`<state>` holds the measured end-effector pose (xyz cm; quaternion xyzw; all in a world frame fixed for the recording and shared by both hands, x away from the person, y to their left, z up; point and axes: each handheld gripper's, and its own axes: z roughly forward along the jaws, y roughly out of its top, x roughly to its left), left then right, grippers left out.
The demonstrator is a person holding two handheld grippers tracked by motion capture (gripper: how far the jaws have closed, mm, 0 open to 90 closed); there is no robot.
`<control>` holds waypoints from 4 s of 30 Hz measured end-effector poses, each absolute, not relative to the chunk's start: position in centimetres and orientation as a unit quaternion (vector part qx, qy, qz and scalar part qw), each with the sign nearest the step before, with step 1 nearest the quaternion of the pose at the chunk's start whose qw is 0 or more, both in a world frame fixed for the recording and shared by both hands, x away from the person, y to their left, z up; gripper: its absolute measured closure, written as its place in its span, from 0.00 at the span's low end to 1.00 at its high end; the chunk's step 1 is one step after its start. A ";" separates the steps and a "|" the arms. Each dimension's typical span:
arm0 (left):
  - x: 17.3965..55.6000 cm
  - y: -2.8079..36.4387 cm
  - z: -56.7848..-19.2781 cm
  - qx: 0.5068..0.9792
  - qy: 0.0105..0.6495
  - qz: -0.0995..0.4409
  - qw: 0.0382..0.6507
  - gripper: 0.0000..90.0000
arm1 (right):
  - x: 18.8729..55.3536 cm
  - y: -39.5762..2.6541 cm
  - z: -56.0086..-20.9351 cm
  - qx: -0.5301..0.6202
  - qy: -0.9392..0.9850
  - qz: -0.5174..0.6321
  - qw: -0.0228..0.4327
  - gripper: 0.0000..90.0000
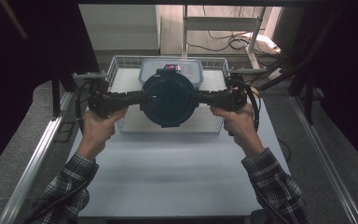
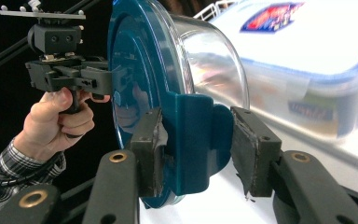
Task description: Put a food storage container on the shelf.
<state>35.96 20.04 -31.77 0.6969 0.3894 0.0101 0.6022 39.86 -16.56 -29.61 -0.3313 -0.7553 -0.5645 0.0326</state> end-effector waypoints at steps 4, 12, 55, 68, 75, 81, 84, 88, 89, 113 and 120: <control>36.9 20.2 -30.8 0.697 0.388 0.011 0.603 0.63 | 40.7 -16.3 -28.6 -0.330 -0.754 -0.567 0.026 0.63; 39.2 20.6 -29.2 0.693 0.390 0.010 0.606 0.63 | 42.6 -16.0 -26.9 -0.337 -0.747 -0.572 0.025 0.63; 45.4 20.2 -26.3 0.690 0.396 0.032 0.605 0.57 | 48.9 -15.6 -23.9 -0.377 -0.734 -0.565 -0.002 0.56; 45.3 18.5 -25.3 0.707 0.437 0.153 0.534 0.58 | 48.3 -13.6 -23.9 -0.384 -0.747 -0.539 -0.066 0.63; 42.3 18.8 -25.2 0.703 0.406 0.156 0.562 0.64 | 47.7 -13.8 -23.9 -0.382 -0.746 -0.540 -0.076 0.61; 40.5 18.5 -26.5 0.721 0.386 0.138 0.558 0.72 | 47.2 -13.9 -23.9 -0.379 -0.745 -0.544 -0.075 0.61; 40.5 18.0 -27.2 0.730 0.388 0.142 0.544 0.76 | 46.9 -13.9 -23.8 -0.381 -0.745 -0.542 -0.077 0.61; 41.3 18.0 -27.6 0.726 0.408 0.164 0.529 0.83 | 46.7 -13.9 -23.8 -0.381 -0.745 -0.541 -0.078 0.61; 41.5 18.1 -27.7 0.722 0.411 0.161 0.533 0.82 | 46.6 -14.0 -23.8 -0.381 -0.745 -0.542 -0.078 0.61; 39.4 17.8 -29.2 0.737 0.378 0.122 0.547 1.00 | 43.8 -15.3 -25.1 -0.338 -0.760 -0.543 -0.116 0.48; 37.9 17.7 -30.7 0.749 0.367 0.119 0.539 0.84 | 42.6 -16.0 -27.0 -0.321 -0.770 -0.538 -0.120 0.34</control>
